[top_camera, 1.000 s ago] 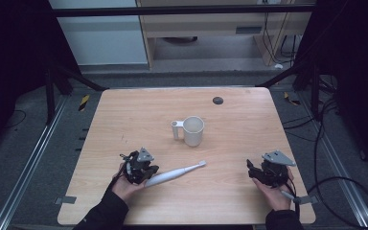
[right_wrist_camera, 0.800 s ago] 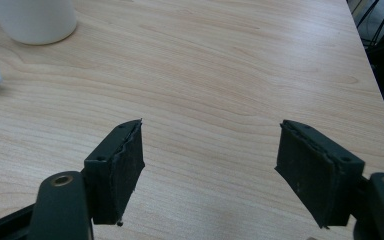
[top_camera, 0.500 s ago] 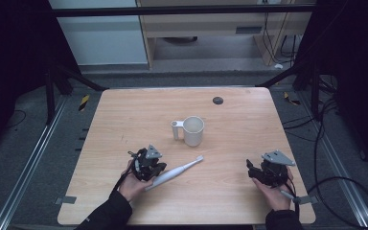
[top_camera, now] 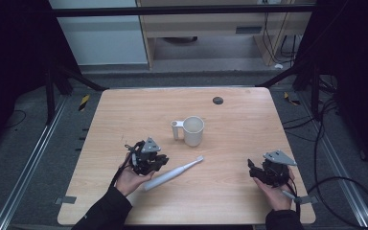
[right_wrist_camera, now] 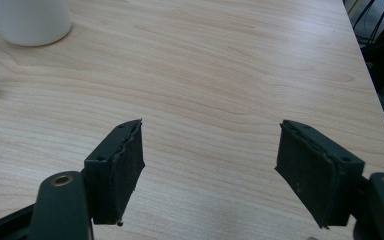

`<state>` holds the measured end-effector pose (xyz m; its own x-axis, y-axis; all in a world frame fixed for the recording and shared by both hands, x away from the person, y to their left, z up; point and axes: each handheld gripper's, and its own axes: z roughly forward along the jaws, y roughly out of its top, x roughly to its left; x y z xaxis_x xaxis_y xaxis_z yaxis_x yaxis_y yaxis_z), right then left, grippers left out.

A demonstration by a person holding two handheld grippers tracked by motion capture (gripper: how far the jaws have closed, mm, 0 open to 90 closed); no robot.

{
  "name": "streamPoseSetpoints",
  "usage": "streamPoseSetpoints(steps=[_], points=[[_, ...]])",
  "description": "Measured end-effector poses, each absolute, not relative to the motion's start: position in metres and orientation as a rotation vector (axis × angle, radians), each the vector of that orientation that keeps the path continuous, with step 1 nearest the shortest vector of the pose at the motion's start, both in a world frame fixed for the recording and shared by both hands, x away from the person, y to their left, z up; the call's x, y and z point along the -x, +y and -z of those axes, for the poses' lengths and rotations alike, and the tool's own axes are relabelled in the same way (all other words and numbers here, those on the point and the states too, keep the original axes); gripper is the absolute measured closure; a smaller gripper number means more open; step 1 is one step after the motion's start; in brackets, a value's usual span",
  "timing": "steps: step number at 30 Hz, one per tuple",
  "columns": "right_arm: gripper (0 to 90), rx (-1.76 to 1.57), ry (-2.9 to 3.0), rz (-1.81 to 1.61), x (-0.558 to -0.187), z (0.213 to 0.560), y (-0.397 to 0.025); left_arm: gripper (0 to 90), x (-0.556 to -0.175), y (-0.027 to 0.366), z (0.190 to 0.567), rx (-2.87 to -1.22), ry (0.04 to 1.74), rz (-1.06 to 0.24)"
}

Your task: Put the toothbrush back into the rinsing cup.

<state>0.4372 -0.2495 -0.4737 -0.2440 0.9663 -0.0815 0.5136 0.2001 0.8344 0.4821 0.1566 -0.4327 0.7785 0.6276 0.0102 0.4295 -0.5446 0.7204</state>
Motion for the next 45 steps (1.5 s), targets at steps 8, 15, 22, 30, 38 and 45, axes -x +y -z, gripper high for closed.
streamPoseSetpoints(steps=[8,15,22,30,38,45], points=[[26.1,-1.379,1.85,-0.923,-0.437,0.474,-0.251,61.1,-0.488,0.151,0.417,-2.258,0.748,-0.342],[25.0,-1.387,1.852,-0.924,-0.438,0.474,-0.252,55.9,-0.484,0.145,0.424,-2.326,0.721,-0.306],[23.9,-1.394,1.853,-0.933,-0.438,0.473,-0.253,52.2,-0.482,0.136,0.429,-2.412,0.674,-0.297],[23.7,-1.389,1.861,-0.924,-0.439,0.474,-0.252,47.3,-0.482,0.127,0.435,-2.494,0.646,-0.269],[24.2,-1.391,1.87,-0.919,-0.44,0.474,-0.252,46.9,-0.484,0.117,0.439,-2.543,0.626,-0.242],[24.7,-1.391,1.874,-0.917,-0.44,0.475,-0.252,50.1,-0.489,0.111,0.445,-2.574,0.628,-0.23]])
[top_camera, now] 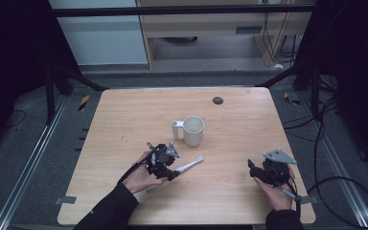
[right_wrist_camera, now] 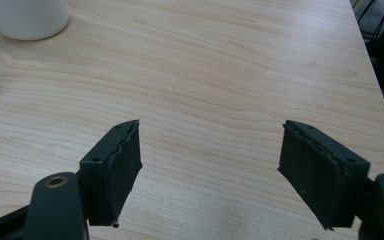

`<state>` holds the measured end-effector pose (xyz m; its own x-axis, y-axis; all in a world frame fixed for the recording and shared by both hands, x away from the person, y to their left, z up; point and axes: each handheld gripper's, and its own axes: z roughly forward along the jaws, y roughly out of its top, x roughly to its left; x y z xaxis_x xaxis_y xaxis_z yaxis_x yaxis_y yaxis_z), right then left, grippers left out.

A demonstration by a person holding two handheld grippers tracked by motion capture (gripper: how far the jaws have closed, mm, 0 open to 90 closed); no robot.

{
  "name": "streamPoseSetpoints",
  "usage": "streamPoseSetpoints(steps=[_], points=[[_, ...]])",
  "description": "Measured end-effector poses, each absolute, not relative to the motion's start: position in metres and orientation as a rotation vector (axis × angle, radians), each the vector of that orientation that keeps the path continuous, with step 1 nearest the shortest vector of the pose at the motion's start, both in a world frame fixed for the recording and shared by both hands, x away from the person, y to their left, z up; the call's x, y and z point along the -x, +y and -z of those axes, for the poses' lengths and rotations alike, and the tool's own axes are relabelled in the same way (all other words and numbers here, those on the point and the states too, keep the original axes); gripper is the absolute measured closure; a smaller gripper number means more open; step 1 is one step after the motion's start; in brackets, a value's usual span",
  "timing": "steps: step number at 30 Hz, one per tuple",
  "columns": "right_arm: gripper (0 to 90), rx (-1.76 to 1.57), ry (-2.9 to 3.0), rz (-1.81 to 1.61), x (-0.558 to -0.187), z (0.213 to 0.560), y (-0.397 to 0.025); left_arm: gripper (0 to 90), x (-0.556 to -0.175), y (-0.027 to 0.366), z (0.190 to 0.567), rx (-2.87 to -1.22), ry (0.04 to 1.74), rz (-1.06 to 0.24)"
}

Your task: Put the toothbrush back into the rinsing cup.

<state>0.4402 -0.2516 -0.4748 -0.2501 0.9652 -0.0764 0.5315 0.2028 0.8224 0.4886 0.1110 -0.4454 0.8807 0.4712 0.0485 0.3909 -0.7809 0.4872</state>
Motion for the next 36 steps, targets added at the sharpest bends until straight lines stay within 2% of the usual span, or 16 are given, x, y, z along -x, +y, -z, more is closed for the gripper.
streamPoseSetpoints(steps=[18,36], points=[[26.1,-1.378,1.893,-0.909,-0.441,0.476,-0.251,53.3,-0.497,0.099,0.458,-2.656,0.612,-0.195],[28.0,-1.377,1.915,-0.913,-0.442,0.476,-0.251,63.2,-0.503,0.094,0.468,-2.705,0.632,-0.132]])
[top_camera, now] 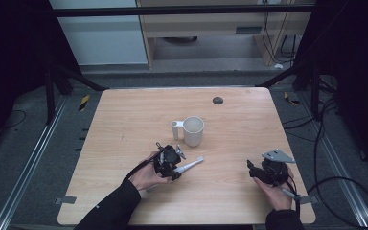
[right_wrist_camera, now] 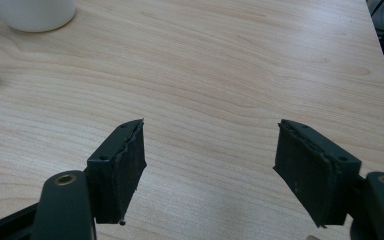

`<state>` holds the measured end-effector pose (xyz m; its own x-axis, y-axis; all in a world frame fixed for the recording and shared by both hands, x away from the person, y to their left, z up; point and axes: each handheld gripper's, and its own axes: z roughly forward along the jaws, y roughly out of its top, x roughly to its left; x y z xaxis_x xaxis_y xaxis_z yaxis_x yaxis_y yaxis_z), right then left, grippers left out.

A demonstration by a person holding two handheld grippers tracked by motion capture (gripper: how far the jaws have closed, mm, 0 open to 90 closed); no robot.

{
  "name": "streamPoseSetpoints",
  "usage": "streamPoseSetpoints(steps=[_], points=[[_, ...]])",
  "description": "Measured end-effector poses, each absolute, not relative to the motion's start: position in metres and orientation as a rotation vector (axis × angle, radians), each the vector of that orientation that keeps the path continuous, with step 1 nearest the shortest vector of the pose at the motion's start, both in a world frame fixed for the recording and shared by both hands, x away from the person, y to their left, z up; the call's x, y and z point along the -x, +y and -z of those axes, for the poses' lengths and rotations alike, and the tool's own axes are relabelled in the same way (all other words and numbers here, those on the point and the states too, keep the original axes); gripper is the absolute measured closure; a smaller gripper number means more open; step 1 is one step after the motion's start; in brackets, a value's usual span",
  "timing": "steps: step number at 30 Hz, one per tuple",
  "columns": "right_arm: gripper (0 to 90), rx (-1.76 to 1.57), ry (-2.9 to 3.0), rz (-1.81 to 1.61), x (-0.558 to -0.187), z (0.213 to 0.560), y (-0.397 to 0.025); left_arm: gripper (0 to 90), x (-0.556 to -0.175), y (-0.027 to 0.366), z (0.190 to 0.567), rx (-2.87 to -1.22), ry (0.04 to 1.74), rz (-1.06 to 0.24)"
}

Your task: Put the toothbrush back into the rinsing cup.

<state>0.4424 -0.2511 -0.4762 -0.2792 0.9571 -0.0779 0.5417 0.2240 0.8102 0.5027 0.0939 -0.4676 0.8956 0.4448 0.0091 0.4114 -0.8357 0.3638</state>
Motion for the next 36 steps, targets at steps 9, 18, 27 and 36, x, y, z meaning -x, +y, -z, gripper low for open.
streamPoseSetpoints(steps=[9,18,27,36], points=[[28.3,-1.385,1.922,-0.911,-0.443,0.477,-0.251,65.8,-0.504,0.094,0.468,-2.712,0.631,-0.113],[29.0,-1.382,1.929,-0.907,-0.443,0.477,-0.251,66.6,-0.507,0.093,0.467,-2.728,0.63,-0.103],[29.7,-1.384,1.935,-0.905,-0.443,0.478,-0.252,66.9,-0.505,0.098,0.458,-2.695,0.64,-0.096],[30.1,-1.381,1.933,-0.908,-0.443,0.477,-0.252,66.9,-0.499,0.11,0.44,-2.63,0.65,-0.106]])
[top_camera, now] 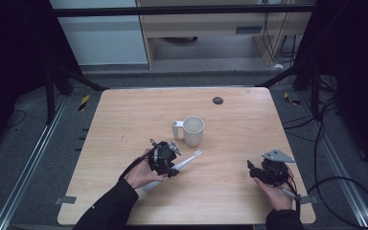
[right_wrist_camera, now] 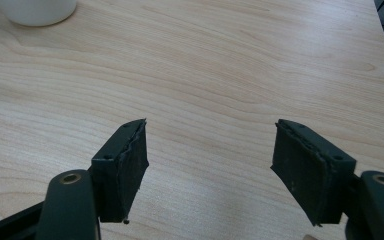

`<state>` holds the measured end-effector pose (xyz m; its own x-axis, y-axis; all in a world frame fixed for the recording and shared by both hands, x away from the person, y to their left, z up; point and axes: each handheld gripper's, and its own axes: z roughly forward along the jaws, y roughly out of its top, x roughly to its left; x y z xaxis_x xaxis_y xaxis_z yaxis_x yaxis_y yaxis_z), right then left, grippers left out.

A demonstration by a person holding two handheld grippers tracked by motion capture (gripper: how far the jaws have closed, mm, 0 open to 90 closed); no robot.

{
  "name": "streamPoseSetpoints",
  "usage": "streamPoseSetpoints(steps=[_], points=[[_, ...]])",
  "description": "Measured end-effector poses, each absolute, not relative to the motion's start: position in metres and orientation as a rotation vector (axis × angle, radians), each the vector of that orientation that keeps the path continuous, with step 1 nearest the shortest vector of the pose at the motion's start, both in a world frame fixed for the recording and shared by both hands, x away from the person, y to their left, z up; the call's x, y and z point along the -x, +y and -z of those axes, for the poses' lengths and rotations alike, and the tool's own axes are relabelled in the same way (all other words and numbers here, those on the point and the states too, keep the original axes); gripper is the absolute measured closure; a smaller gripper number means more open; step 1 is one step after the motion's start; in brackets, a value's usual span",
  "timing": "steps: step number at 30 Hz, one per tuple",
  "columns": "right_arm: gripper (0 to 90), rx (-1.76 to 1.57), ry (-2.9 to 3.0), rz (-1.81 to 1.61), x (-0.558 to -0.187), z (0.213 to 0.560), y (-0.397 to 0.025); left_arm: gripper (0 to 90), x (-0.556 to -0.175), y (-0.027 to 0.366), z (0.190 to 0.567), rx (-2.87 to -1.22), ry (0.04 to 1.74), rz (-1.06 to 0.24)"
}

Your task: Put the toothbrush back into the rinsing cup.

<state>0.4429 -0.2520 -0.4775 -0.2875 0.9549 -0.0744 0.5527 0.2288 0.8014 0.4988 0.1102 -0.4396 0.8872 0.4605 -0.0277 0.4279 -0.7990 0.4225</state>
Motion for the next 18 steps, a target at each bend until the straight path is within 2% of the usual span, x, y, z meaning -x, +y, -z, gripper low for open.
streamPoseSetpoints(steps=[7,18], points=[[30.2,-1.382,1.932,-0.907,-0.443,0.478,-0.252,66.9,-0.494,0.121,0.421,-2.555,0.675,-0.156],[30.1,-1.384,1.93,-0.903,-0.443,0.478,-0.252,66.9,-0.488,0.142,0.389,-2.344,0.733,-0.276]])
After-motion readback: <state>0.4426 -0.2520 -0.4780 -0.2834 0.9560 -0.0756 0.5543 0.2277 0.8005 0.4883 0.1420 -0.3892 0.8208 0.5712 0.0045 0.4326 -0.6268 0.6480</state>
